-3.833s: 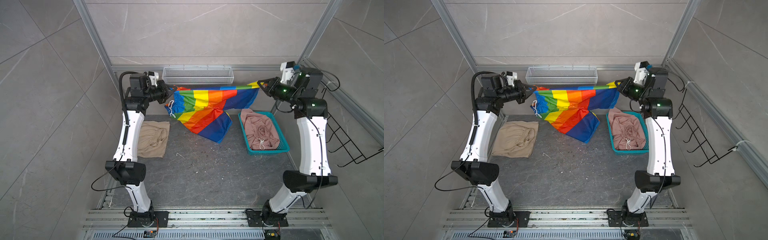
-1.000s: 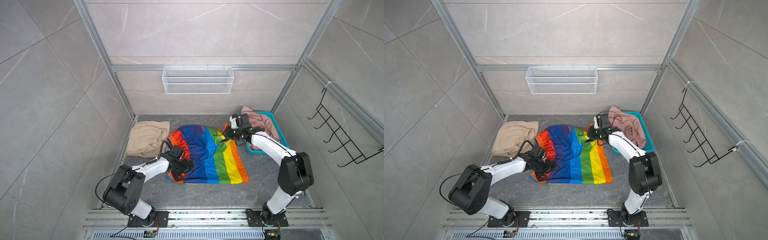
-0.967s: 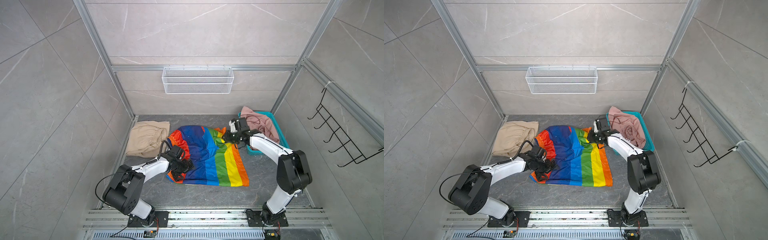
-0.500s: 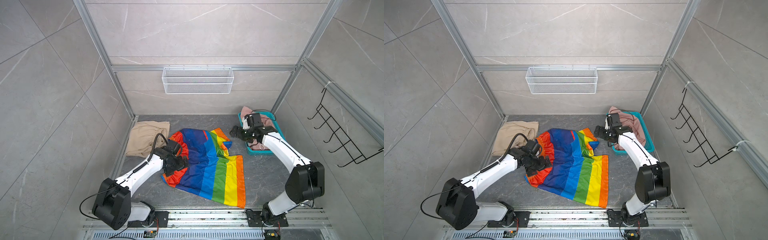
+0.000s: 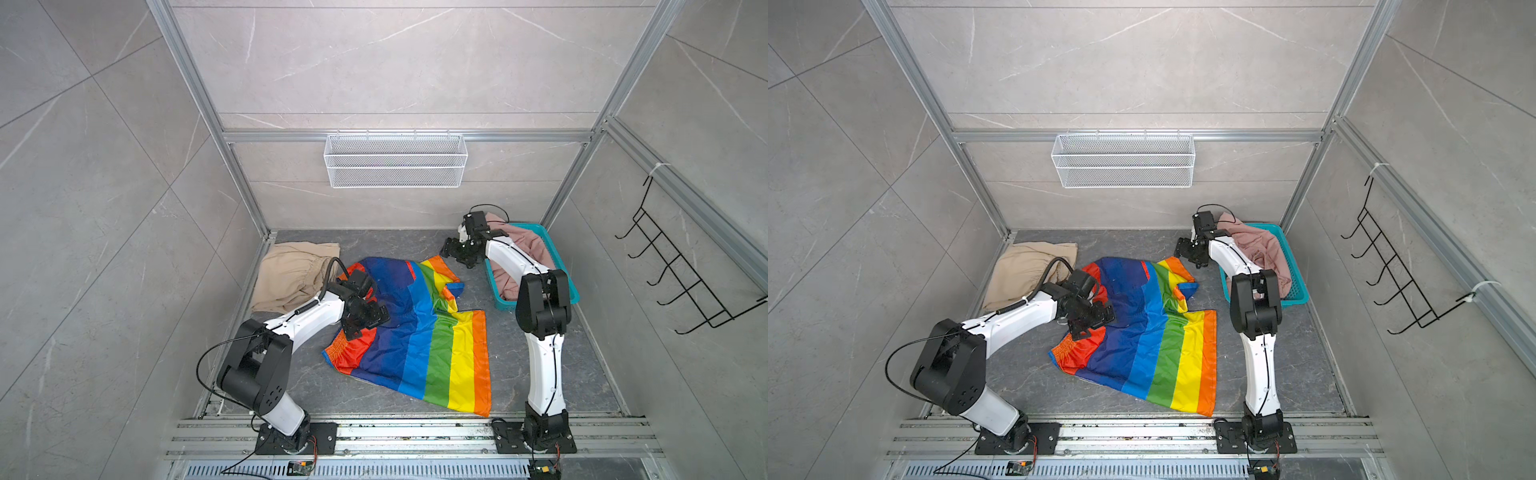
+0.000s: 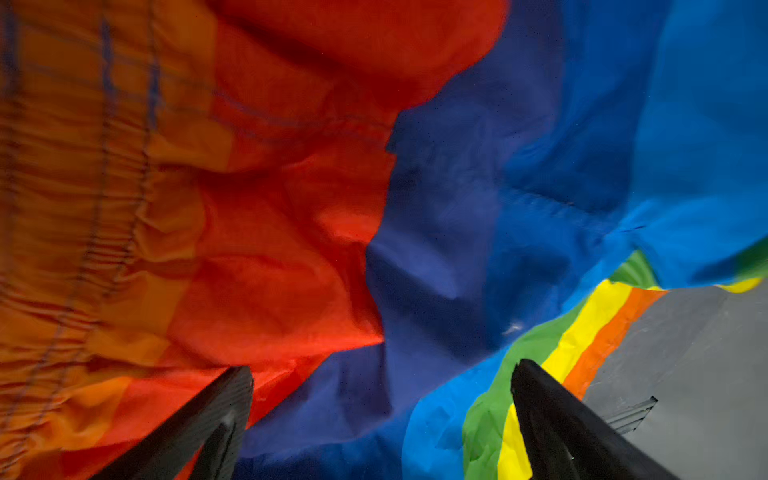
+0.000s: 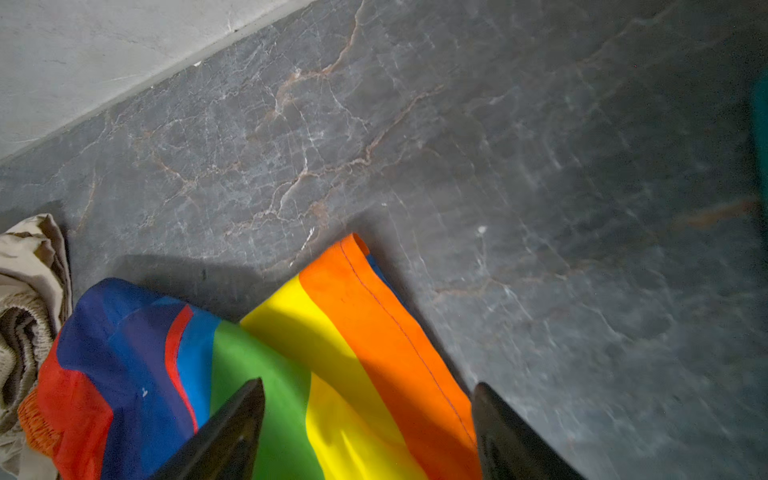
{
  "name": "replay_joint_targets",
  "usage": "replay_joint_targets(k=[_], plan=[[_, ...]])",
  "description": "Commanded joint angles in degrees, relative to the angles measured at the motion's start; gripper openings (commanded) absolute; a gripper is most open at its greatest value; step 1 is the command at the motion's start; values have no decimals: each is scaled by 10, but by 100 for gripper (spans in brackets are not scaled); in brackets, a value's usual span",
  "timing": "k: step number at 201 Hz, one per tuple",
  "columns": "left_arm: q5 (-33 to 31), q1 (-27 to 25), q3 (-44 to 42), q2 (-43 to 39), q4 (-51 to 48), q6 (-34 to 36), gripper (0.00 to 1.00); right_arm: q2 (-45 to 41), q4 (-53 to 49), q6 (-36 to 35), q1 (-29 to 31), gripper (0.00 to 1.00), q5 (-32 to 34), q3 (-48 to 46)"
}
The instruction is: Fold and stack the shorts
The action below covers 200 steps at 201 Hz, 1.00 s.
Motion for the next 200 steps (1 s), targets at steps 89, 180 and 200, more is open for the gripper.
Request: replay_joint_targets(k=[89, 180, 200], plan=[[15, -4, -58, -4, 31, -17, 99, 232, -124, -39, 26, 76, 4, 283], [21, -4, -95, -27, 44, -36, 99, 219, -140, -20, 31, 0, 23, 321], [24, -8, -120, -35, 57, -46, 99, 209, -172, -15, 23, 0, 39, 403]])
